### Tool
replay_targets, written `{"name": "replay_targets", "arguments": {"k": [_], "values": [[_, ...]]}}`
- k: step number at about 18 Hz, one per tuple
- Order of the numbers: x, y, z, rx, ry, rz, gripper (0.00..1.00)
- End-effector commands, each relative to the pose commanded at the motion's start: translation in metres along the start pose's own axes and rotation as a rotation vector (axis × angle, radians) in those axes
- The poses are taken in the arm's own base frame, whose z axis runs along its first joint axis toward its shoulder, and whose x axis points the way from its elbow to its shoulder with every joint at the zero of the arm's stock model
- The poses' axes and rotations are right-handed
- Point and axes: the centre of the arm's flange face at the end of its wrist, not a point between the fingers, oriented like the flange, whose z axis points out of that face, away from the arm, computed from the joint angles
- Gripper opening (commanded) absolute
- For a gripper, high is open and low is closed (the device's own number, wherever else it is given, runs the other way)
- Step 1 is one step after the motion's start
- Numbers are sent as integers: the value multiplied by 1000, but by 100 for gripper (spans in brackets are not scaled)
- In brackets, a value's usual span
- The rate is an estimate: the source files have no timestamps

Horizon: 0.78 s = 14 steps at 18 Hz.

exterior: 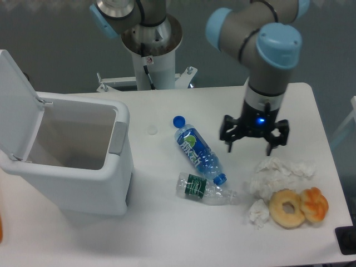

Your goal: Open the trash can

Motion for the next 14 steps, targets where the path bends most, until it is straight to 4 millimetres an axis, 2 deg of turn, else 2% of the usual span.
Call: {"name": "replay_targets", "arguments": {"k": [3, 5, 7, 11, 14], "values": [[-36, 15, 13, -8, 3, 102, 100], [-45, 17, 28, -57, -3, 227, 100], [-56, 15, 32, -124, -26, 326, 100], [-59, 16, 42, -128, -21, 352, 100], [-62, 15, 39, -121, -41, 384, 100]]}}
